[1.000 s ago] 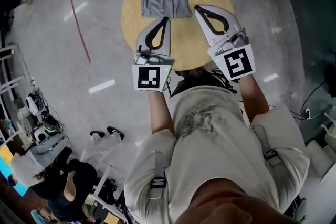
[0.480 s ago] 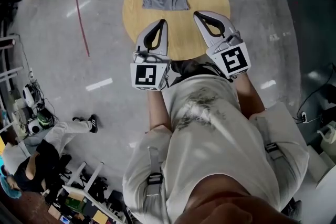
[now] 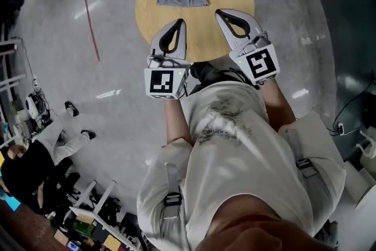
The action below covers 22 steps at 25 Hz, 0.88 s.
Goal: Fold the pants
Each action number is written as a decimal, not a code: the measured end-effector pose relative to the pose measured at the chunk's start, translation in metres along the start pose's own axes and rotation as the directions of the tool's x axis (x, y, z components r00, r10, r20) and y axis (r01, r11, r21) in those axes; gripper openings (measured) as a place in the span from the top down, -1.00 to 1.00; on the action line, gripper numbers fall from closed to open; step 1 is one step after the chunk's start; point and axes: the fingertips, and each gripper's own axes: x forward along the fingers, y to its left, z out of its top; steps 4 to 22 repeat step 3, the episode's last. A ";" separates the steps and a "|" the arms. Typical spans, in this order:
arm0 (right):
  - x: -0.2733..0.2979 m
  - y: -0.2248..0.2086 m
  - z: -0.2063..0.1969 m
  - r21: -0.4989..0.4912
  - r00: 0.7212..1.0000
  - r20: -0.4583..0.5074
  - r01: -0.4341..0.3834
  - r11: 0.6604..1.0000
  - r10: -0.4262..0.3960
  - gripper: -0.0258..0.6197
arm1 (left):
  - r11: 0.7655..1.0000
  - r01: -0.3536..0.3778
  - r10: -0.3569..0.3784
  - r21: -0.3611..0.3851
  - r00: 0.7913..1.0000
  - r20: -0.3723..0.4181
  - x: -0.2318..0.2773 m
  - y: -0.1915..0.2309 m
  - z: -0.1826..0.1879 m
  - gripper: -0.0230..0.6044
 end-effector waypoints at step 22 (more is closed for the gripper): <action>-0.004 0.000 -0.004 -0.018 1.000 0.009 -0.003 1.000 0.003 0.90 | 1.000 0.005 -0.005 0.003 1.000 -0.005 -0.001 -0.006 -0.005 0.90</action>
